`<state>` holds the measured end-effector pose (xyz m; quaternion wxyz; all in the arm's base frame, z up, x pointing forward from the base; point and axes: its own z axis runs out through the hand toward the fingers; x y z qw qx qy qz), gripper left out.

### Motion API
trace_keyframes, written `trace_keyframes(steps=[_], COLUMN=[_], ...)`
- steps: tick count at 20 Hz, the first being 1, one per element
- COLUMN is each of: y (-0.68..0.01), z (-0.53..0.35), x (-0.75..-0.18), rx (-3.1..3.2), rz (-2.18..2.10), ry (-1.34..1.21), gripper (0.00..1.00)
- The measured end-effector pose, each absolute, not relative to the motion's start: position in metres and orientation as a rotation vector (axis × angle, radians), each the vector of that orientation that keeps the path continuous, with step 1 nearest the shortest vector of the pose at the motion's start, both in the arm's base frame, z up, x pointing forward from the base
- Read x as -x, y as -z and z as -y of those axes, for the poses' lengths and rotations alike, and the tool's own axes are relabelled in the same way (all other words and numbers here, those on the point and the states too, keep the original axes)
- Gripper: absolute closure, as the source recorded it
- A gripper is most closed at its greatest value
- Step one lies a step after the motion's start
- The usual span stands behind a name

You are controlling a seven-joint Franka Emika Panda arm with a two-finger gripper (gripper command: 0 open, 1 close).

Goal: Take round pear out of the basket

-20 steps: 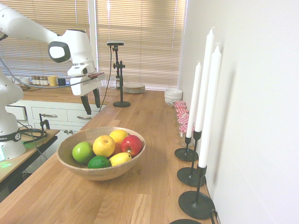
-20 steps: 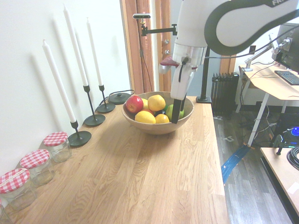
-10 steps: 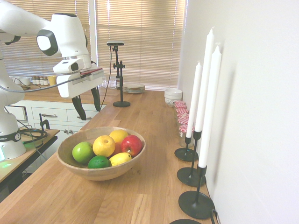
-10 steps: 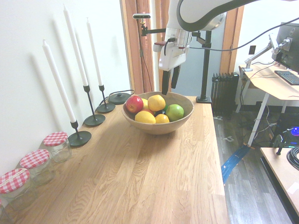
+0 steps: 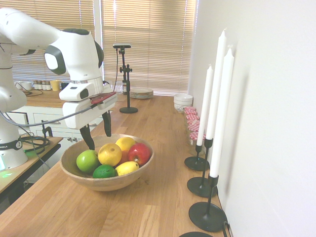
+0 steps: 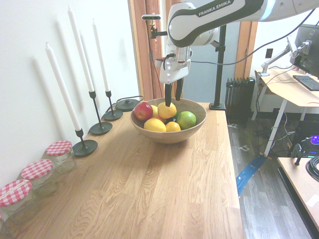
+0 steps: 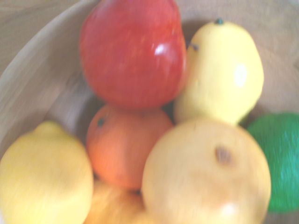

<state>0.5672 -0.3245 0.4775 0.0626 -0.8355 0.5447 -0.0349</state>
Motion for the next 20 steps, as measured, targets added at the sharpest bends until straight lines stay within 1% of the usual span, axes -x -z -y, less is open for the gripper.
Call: trace_keyframes(steps=[5, 16, 17, 20], y=[-0.462, -0.442, -0.44, -0.44], z=[0.337, 0.332, 0.332, 0.331], x=[-0.579, -0.595, -0.596, -0.598], rx=[2.519, 2.528, 2.525, 2.526], rz=[-1.664, -1.648, -1.648, -1.634], ry=[0.07, 0.034, 0.032, 0.035], gripper=[0.0, 0.0, 1.0, 1.0])
